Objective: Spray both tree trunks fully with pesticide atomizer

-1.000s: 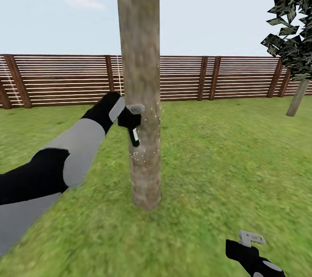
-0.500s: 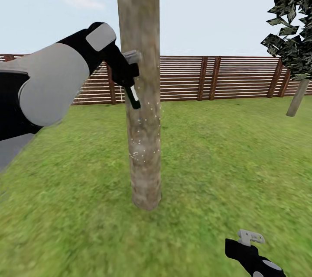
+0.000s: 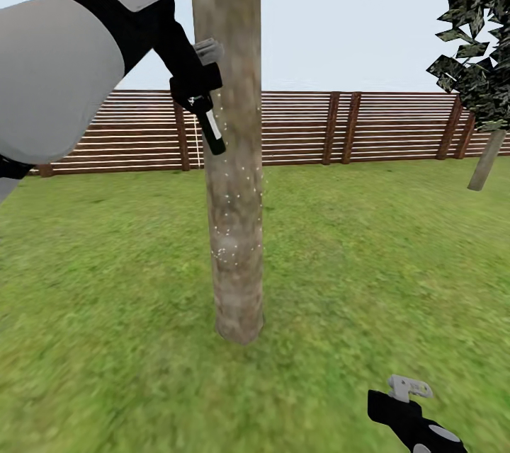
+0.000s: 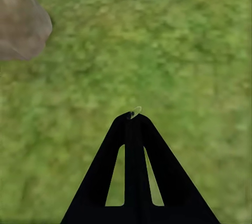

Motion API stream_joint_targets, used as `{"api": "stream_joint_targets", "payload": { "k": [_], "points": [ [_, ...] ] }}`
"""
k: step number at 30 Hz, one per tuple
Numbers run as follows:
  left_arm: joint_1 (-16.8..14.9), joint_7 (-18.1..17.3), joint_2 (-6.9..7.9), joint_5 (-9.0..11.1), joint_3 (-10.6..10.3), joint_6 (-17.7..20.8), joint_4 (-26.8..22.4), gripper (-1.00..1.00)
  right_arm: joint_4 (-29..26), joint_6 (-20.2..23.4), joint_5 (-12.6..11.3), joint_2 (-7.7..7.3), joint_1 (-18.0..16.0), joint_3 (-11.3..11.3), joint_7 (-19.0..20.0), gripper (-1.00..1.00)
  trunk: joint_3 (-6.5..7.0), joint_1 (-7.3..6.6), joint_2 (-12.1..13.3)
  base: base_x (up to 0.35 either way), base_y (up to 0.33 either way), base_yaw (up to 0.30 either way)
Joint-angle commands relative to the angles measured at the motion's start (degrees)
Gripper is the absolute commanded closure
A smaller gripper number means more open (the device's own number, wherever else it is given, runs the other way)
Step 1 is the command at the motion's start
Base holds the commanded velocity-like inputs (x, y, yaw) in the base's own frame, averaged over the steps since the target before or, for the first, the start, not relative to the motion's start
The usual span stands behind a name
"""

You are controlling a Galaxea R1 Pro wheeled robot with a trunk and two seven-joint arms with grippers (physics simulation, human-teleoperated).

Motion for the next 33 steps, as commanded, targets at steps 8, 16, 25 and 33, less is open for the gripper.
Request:
{"api": "stream_joint_targets", "payload": {
  "k": [8,16,25,33],
  "points": [
    [1.23,0.83,-0.01,0.57,0.18,0.0,0.04,1.0,-0.09,0.06,-0.55,-0.06,-0.05,0.08,-0.58,1.0,-0.06,-0.01,-0.03,0.0,0.0,0.0],
    [12.1,0.5,-0.01,0.43,0.2,0.0,-0.1,1.0,0.0,0.07,-0.55,-0.04,-0.05,0.07,-0.73,1.0,-0.06,-0.01,-0.03,0.0,0.0,0.0],
    [22.04,0.78,-0.01,0.16,0.09,0.0,-1.46,1.0,0.0,0.06,-0.5,-0.07,-0.05,0.03,-0.75,1.0,-0.06,-0.01,-0.03,0.0,0.0,0.0],
    [38.69,0.47,-0.01,0.04,-6.4,0.0,-15.6,1.0,0.0,0.06,-0.46,-0.13,-0.05,-0.13,-0.75,1.0,-0.06,-0.01,-0.03,0.0,0.0,0.0]
  ]
}}
